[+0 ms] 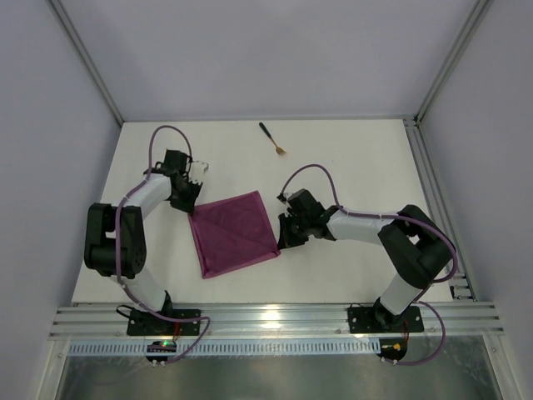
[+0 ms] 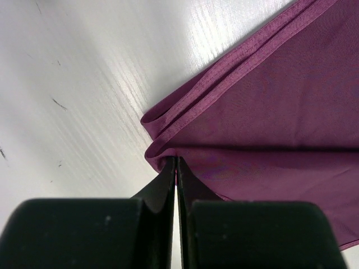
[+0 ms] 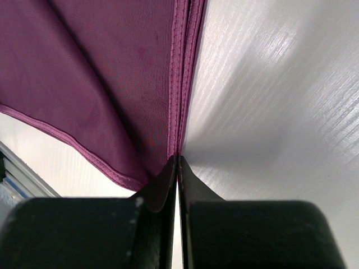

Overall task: Fold the napkin into a case and place the utensils inside
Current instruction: Smooth out the upper triangle-folded napkin at the center of the board.

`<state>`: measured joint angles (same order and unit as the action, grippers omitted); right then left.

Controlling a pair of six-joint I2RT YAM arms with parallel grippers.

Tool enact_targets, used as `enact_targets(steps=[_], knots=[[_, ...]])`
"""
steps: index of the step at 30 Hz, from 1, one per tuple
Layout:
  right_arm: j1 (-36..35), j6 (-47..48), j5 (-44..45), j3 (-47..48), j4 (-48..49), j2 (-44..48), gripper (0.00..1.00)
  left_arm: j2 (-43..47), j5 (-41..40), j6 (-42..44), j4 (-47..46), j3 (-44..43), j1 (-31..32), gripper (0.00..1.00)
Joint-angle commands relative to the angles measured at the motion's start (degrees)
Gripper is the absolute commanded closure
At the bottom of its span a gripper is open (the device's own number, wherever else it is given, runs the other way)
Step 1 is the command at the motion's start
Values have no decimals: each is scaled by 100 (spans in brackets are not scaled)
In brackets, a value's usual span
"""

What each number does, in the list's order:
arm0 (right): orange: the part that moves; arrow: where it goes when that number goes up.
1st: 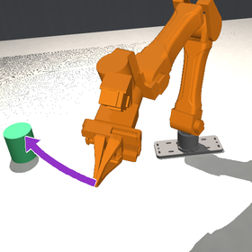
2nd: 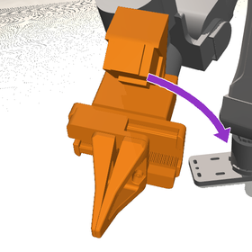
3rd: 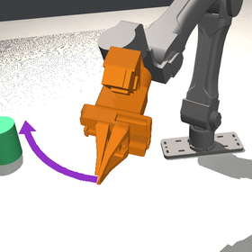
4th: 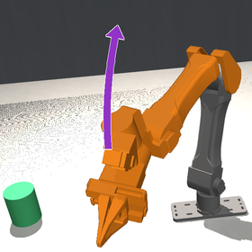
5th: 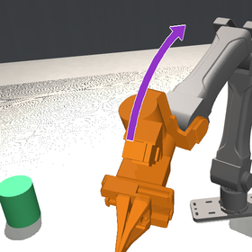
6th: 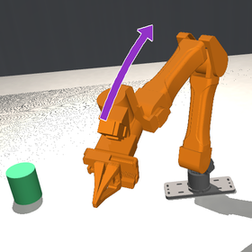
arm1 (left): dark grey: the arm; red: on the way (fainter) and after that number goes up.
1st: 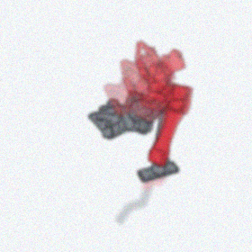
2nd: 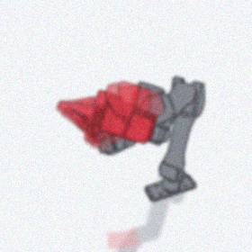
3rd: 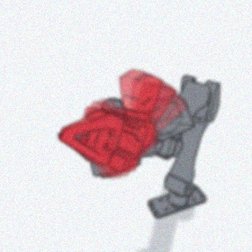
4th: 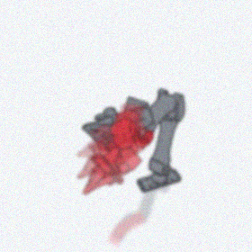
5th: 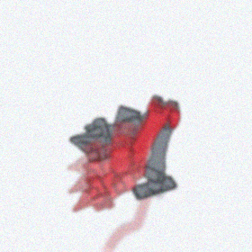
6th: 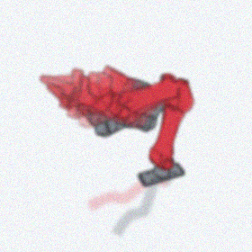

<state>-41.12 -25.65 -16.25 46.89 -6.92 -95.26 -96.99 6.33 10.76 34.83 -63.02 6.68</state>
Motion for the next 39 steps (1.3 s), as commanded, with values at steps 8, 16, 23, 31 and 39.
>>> enact_targets(steps=[8,16,23,31,39], knots=[[-18,130,61,-67,-222,148,96,-153,351,189,-73,-210,-35,100],[-18,183,210,171,-529,280,83,-137,360,294,76,-377,-35,75],[-10,288,377,513,-899,509,76,812,685,584,550,-395,-35,57],[-10,298,553,531,-1057,824,71,2008,1854,1996,1964,-44,595,55],[-18,113,623,330,-1013,1089,71,3220,1073,2940,2126,1608,2670,53]])
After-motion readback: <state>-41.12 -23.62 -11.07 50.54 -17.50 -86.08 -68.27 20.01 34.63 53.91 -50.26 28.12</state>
